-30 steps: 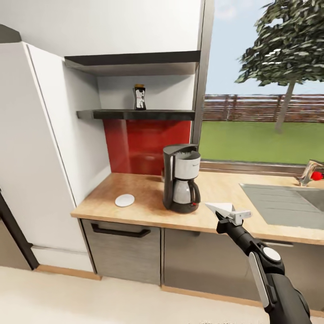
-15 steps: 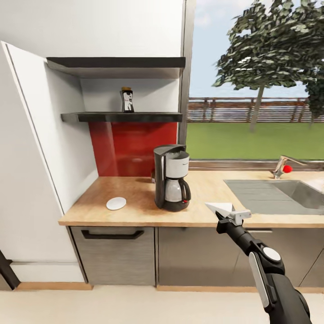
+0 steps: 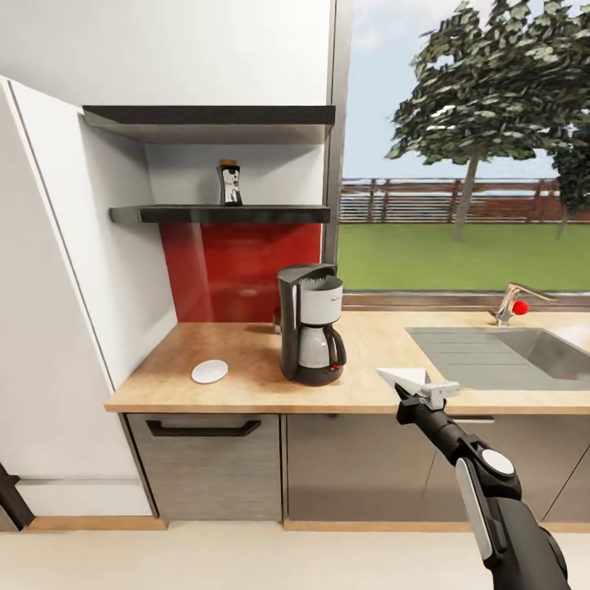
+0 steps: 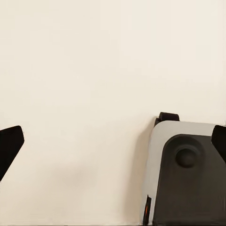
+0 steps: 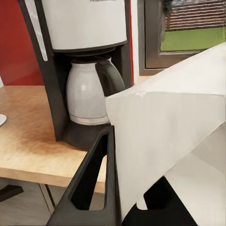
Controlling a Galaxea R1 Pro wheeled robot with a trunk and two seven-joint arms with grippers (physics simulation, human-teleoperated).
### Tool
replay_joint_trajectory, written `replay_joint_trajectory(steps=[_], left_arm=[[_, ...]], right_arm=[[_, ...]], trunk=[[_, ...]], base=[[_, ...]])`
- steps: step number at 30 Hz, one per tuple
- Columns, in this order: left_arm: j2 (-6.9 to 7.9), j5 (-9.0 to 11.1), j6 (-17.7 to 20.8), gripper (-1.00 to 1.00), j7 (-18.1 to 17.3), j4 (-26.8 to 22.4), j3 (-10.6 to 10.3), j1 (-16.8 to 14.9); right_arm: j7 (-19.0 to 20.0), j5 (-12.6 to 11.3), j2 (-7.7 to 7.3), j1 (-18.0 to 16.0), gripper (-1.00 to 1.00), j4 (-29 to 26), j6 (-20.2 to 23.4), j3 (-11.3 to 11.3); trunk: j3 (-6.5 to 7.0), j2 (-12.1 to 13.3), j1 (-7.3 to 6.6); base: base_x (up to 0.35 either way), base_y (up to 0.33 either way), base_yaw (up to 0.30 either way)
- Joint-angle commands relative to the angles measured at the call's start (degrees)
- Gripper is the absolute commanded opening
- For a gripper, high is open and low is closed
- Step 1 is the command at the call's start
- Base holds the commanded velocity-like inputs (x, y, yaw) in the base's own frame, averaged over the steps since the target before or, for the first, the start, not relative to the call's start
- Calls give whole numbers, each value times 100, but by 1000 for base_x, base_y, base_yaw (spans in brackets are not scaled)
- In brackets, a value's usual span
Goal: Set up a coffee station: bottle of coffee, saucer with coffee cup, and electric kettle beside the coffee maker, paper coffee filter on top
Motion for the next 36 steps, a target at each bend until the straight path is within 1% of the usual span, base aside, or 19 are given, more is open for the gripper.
replay_joint_trajectory(steps=[1, 3, 5, 6, 7, 9, 10, 14, 15, 16, 18, 20, 21, 22, 24, 27, 29, 33, 36], left_arm=[[9, 43, -7, 100, 0, 21, -17, 9], [23, 12, 4, 100, -1, 57, -41, 19], [29, -62, 13, 100, -1, 84, -57, 23], [31, -134, 22, 100, 2, 98, -64, 21], [30, -177, 25, 100, 4, 114, -69, 20], [29, -225, 32, 100, 4, 202, -70, 18], [29, -247, 39, 100, 2, 305, -72, 18], [36, -367, 60, 100, -1, 444, -76, 17], [31, -434, 66, 100, -1, 463, -77, 17], [24, -470, 68, 100, -1, 471, -77, 17], [5, -516, 71, 100, -1, 479, -77, 21], [-6, -535, 72, 100, -1, 487, -74, 24], [-16, -541, 72, 100, -2, 496, -71, 29], [-21, -544, 72, 100, -2, 509, -67, 31], [-27, -547, 68, 100, 0, 617, -61, 34], [-29, -548, 63, 100, -1, 658, -59, 41], [-29, -553, 54, 100, -3, 661, -60, 43], [-26, -556, 25, 100, -6, 660, -60, 44], [-28, -557, 8, 100, -9, 660, -60, 44]], right_arm=[[-19, 2, -3, -2, -100, -9, 70, -14], [-70, 5, -20, -4, -100, -64, 312, -19], [-253, 4, -29, -40, -100, -280, 876, -15], [-510, 1, -32, -192, -100, -379, 1445, -1], [-726, 0, -32, -418, -100, -410, 1828, 16], [-1226, 10, -20, -1045, -100, -386, 2461, 131], [-1624, 17, -6, -1512, -100, -274, 2820, 318], [-2603, 23, 29, -2716, -100, 320, 3860, 1102], [-2859, 23, 64, -3203, -100, 678, 4246, 1378], [-2963, 24, 109, -3513, -100, 961, 4425, 1506], [-3068, 24, 187, -4098, -100, 1618, 4615, 1644], [-3107, 24, 222, -4659, -100, 2344, 4647, 1710], [-3115, 24, 233, -5057, -100, 2898, 4647, 1738], [-3114, 24, 231, -5305, -100, 3238, 4647, 1751], [-3112, 29, 203, -5994, -100, 4037, 4647, 1775], [-3107, 32, 210, -6436, -100, 4420, 4647, 1849], [-3100, 29, 216, -6696, -100, 4520, 4647, 2072], [-3004, 19, 219, -6859, -100, 4513, 4647, 2562], [-2423, 17, 217, -6878, -100, 4500, 4647, 3003]], trunk=[[-2, -4, 2], [-2, -4, 2], [-2, -4, 2], [-2, -4, 2], [-2, -4, 2], [-2, -4, 2], [-2, -4, 2], [-2, -4, 2], [-2, -4, 2], [-2, -4, 2], [-2, -4, 2], [-2, -4, 2], [-2, -4, 2], [-2, -4, 2], [-2, -4, 2], [-2, -4, 2], [-2, -4, 2], [-2, -4, 2], [-2, -4, 2]], base=[[0, 0, 0], [0, 0, 0], [0, 0, 0], [0, 0, 0], [0, 0, 0], [0, 0, 0], [0, 0, 0], [0, 0, 0], [0, 0, 0], [0, 0, 0], [0, 0, 0], [0, 0, 0], [0, 0, 0], [0, 0, 0], [0, 0, 0], [0, 0, 0], [0, 0, 0], [0, 0, 0], [0, 0, 0]])
